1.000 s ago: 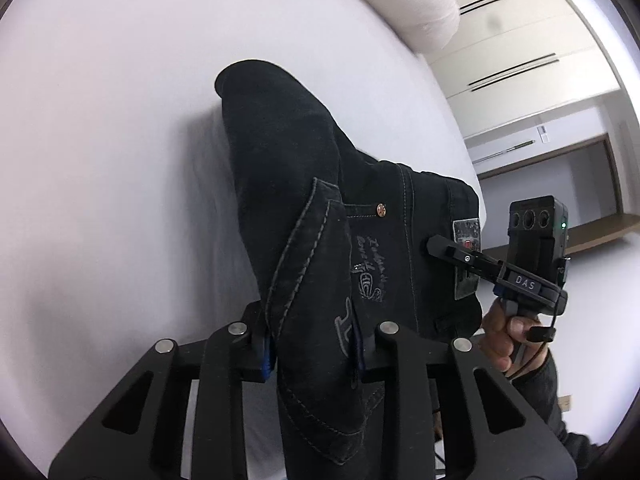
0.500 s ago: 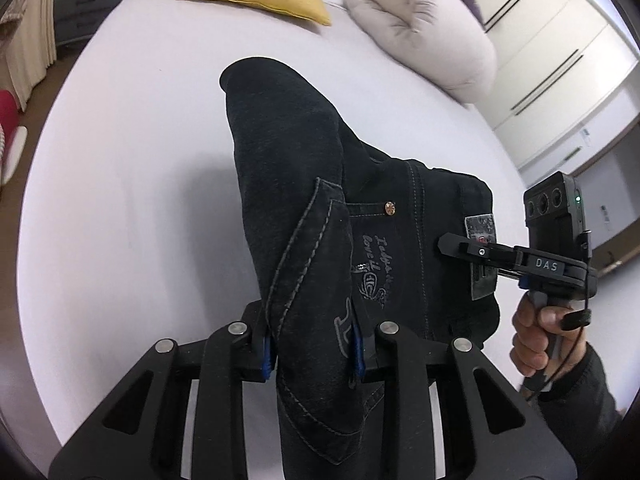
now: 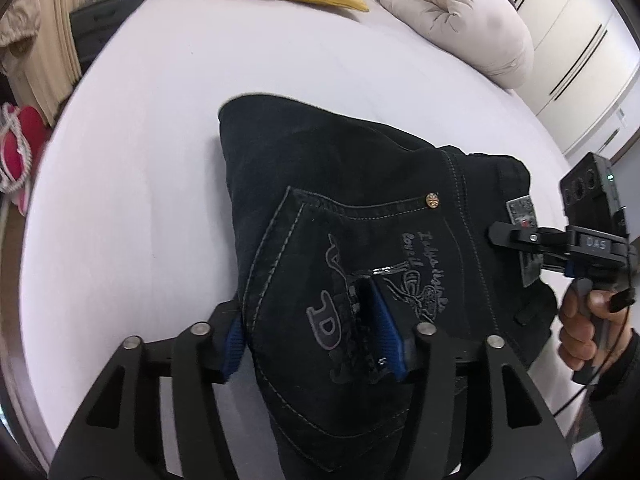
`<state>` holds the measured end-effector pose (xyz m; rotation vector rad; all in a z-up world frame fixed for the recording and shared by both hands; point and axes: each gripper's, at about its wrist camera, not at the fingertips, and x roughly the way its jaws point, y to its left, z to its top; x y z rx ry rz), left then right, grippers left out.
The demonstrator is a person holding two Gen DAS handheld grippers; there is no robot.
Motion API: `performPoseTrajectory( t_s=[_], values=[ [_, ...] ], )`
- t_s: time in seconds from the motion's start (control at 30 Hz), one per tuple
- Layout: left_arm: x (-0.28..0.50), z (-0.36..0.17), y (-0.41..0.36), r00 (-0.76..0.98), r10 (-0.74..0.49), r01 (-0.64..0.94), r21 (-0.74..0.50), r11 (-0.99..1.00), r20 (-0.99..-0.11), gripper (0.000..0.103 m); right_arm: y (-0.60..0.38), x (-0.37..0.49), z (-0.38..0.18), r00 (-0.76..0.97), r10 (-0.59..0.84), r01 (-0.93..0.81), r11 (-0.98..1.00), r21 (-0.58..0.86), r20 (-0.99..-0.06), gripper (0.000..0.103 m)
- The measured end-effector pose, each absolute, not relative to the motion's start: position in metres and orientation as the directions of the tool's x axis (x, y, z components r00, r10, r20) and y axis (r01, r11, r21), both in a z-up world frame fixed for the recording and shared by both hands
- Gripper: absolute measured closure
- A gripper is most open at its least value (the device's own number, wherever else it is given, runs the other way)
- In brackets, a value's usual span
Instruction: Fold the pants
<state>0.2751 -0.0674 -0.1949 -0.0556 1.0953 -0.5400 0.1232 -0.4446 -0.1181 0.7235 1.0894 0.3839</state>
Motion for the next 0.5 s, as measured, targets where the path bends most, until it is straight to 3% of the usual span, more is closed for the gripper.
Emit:
performPoseTrajectory(
  t_s=[0.17, 0.37, 0.5],
  values=[
    [0.266, -0.185, -0.054, 0.406, -0.401, 0.373, -0.252, 0.893, -0.821, 0.035, -0.436, 0.123, -0.103, 0.452, 0.571, 0.052, 0.75, 0.659, -0.686, 0.047],
    [0.233, -0.151, -0.046, 0.521, -0.363, 0.332, -0.209, 0.92, -0.772, 0.015, -0.432, 0.098, -0.068, 0.517, 0.493, 0.029, 0.807, 0.589, -0.7, 0.045],
    [0.187, -0.104, -0.023, 0.638, -0.341, 0.3, -0.185, 0.936, -0.69, 0.001, -0.416, 0.071, -0.028, 0.592, 0.406, -0.018, 0.871, 0.492, -0.697, 0.041]
  ],
)
